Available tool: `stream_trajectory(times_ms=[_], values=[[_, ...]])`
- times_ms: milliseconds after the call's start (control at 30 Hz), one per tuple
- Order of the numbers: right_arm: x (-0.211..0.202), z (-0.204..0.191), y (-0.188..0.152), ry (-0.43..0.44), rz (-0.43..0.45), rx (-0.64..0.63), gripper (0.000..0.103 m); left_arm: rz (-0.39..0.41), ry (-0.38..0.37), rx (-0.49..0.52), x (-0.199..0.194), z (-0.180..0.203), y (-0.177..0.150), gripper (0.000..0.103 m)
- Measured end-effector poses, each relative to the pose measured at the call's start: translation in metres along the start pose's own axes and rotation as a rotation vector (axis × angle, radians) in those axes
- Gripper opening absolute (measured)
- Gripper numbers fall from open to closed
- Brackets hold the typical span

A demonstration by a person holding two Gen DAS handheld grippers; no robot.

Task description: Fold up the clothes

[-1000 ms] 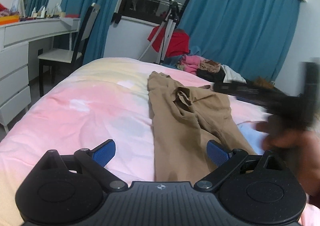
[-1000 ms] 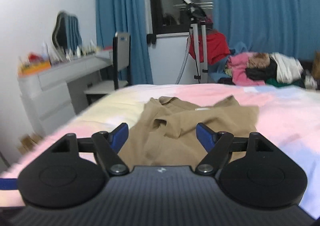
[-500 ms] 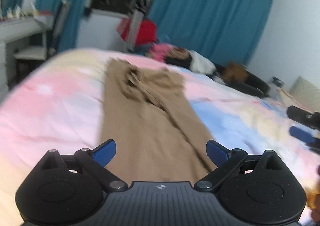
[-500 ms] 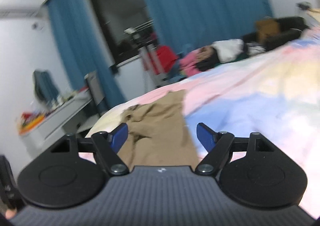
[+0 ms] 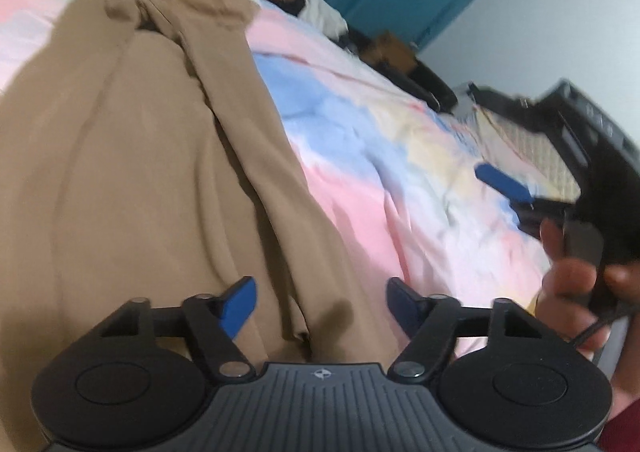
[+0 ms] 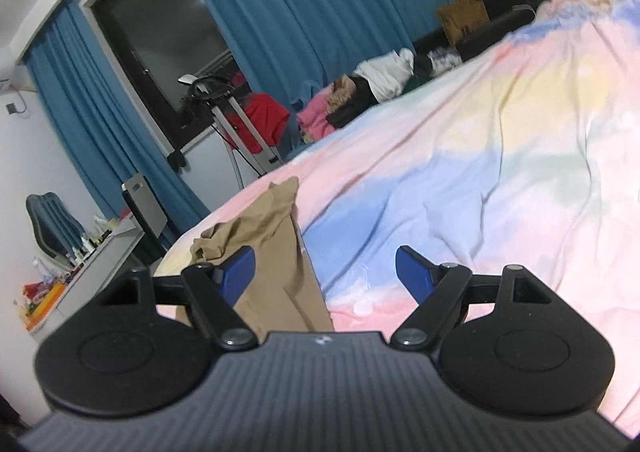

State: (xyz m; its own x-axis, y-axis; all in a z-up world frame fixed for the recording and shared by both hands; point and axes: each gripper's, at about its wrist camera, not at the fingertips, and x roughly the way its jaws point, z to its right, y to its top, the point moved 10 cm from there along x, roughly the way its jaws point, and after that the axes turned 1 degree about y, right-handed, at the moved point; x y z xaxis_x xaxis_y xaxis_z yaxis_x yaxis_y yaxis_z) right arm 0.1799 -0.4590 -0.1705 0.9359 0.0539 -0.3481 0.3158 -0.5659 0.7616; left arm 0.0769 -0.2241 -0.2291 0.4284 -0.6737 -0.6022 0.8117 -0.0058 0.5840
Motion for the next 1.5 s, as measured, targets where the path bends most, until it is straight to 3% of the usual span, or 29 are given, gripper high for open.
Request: stream_trajectory(times_ms=[67,167,233,300,667,800,1000,1167,1267,1333,1367,1500], values=[[0.006,0.003,-0.003,0.003,-0.022,0.019,0.079,-0.017,-0.03,-0.009,0.01,0.002,-0.004,0.062],[0.012,0.003,-0.009,0.005,-0.046,0.019,0.079,-0.031,-0.042,-0.019,0.022,0.0,-0.006,0.045],[0.014,0.002,-0.012,0.002,-0.061,0.005,0.079,-0.031,-0.047,-0.029,0.02,-0.004,-0.007,0.022],[0.017,0.002,-0.014,-0.006,-0.069,-0.004,0.079,-0.027,-0.048,-0.046,0.018,-0.006,-0.007,0.009],[0.028,0.001,-0.028,-0.059,-0.127,-0.069,0.079,-0.008,-0.088,-0.192,-0.035,-0.02,0.018,0.004],[0.031,-0.001,-0.033,-0.067,-0.147,-0.097,0.079,0.017,-0.052,-0.23,-0.061,-0.038,0.026,0.003],[0.04,-0.012,-0.047,-0.056,-0.198,-0.154,0.079,-0.032,0.106,-0.197,-0.052,-0.064,0.016,0.004],[0.052,-0.02,-0.07,0.007,-0.308,-0.17,0.079,-0.066,0.192,-0.136,-0.038,-0.074,0.008,0.01],[0.056,-0.023,-0.087,0.049,-0.386,-0.145,0.079,-0.062,0.213,-0.117,-0.042,-0.075,0.008,0.032],[0.056,-0.024,-0.096,0.069,-0.431,-0.124,0.079,-0.06,0.206,-0.116,-0.046,-0.073,0.009,0.054],[0.056,-0.025,-0.101,0.079,-0.453,-0.114,0.079,-0.055,0.211,-0.116,-0.049,-0.072,0.011,0.059],[0.053,-0.022,-0.113,0.073,-0.498,-0.082,0.078,0.0,0.325,-0.08,-0.075,-0.081,0.018,0.082]])
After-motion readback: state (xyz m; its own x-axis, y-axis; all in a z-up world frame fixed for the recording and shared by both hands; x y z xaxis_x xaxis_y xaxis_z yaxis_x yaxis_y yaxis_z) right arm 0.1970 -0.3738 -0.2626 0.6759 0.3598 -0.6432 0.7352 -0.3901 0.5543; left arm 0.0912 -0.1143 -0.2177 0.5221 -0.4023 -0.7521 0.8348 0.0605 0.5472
